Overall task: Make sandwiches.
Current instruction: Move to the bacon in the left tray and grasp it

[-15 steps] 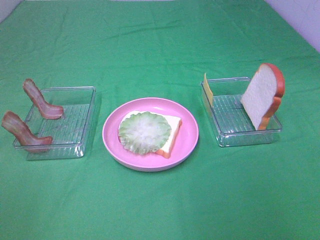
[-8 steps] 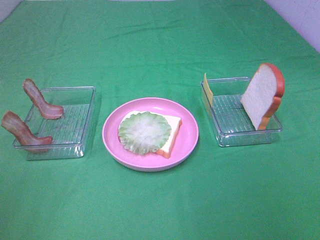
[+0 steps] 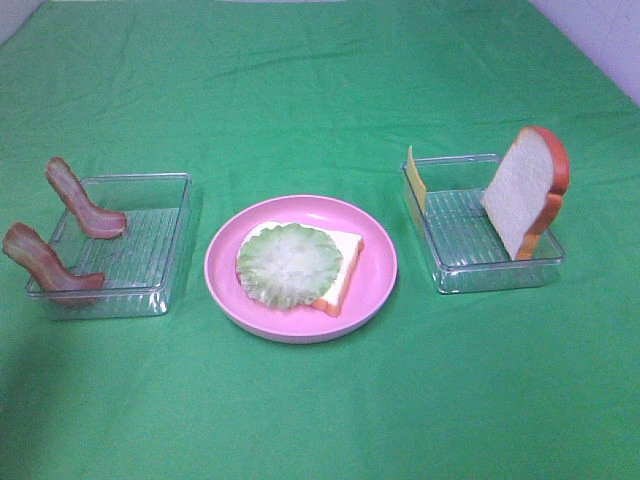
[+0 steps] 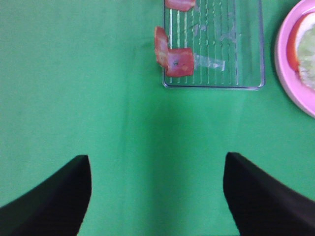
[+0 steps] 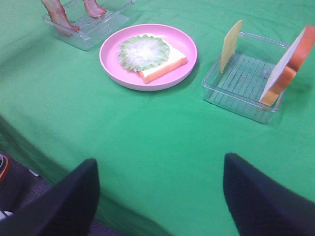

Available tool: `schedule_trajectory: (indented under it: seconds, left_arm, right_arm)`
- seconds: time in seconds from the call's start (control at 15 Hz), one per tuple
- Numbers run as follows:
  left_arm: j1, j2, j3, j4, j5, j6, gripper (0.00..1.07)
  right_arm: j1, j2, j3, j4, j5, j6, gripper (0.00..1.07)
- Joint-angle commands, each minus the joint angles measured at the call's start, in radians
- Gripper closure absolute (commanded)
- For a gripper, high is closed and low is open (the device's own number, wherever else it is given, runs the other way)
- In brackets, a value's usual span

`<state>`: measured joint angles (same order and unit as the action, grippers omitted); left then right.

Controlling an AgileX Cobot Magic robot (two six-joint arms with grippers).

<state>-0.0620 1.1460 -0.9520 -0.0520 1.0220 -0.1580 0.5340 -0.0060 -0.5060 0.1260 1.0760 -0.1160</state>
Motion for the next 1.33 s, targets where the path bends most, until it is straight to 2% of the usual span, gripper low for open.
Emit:
schedule_trajectory:
  seconds: [0.07, 0.27, 0.33, 0.6, 0.73, 1.07, 1.33]
  left_arm:
    - [-0.005, 0.153, -0.058, 0.005, 0.012, -0.006, 0.36]
    - [-0.005, 0.382, -0.167, 0.005, 0.015, -0.002, 0.36]
    - [-0.005, 0.502, -0.234, 0.005, 0.014, -0.002, 0.36]
    - [-0.005, 0.65, -0.311, 0.005, 0.0, 0.006, 0.36]
    - [-0.005, 0.696, -0.317, -0.018, -0.035, 0.022, 0.36]
    - [-0.005, 0.744, -0.315, -0.054, -0.053, 0.018, 0.36]
    - [-0.03, 0.761, -0.315, -0.054, -0.072, 0.018, 0.48]
  right_arm:
    - [0.002, -0.014, 0.002, -0.006, -0.012, -0.007, 0.4]
    - [0.002, -0.014, 0.002, -0.006, -0.012, -0.007, 0.4]
    - [0.002, -0.014, 0.002, -0.006, -0.012, -0.007, 0.4]
    - [0.002, -0.014, 0.002, -0.006, -0.012, -0.007, 0.4]
    - [0.002, -0.014, 0.002, -0.006, -0.012, -0.007, 0.4]
    - [0.002, -0.014, 0.002, -0.007, -0.012, -0.007, 0.4]
    - [0.002, -0.014, 0.002, -0.007, -0.012, -0.007, 0.4]
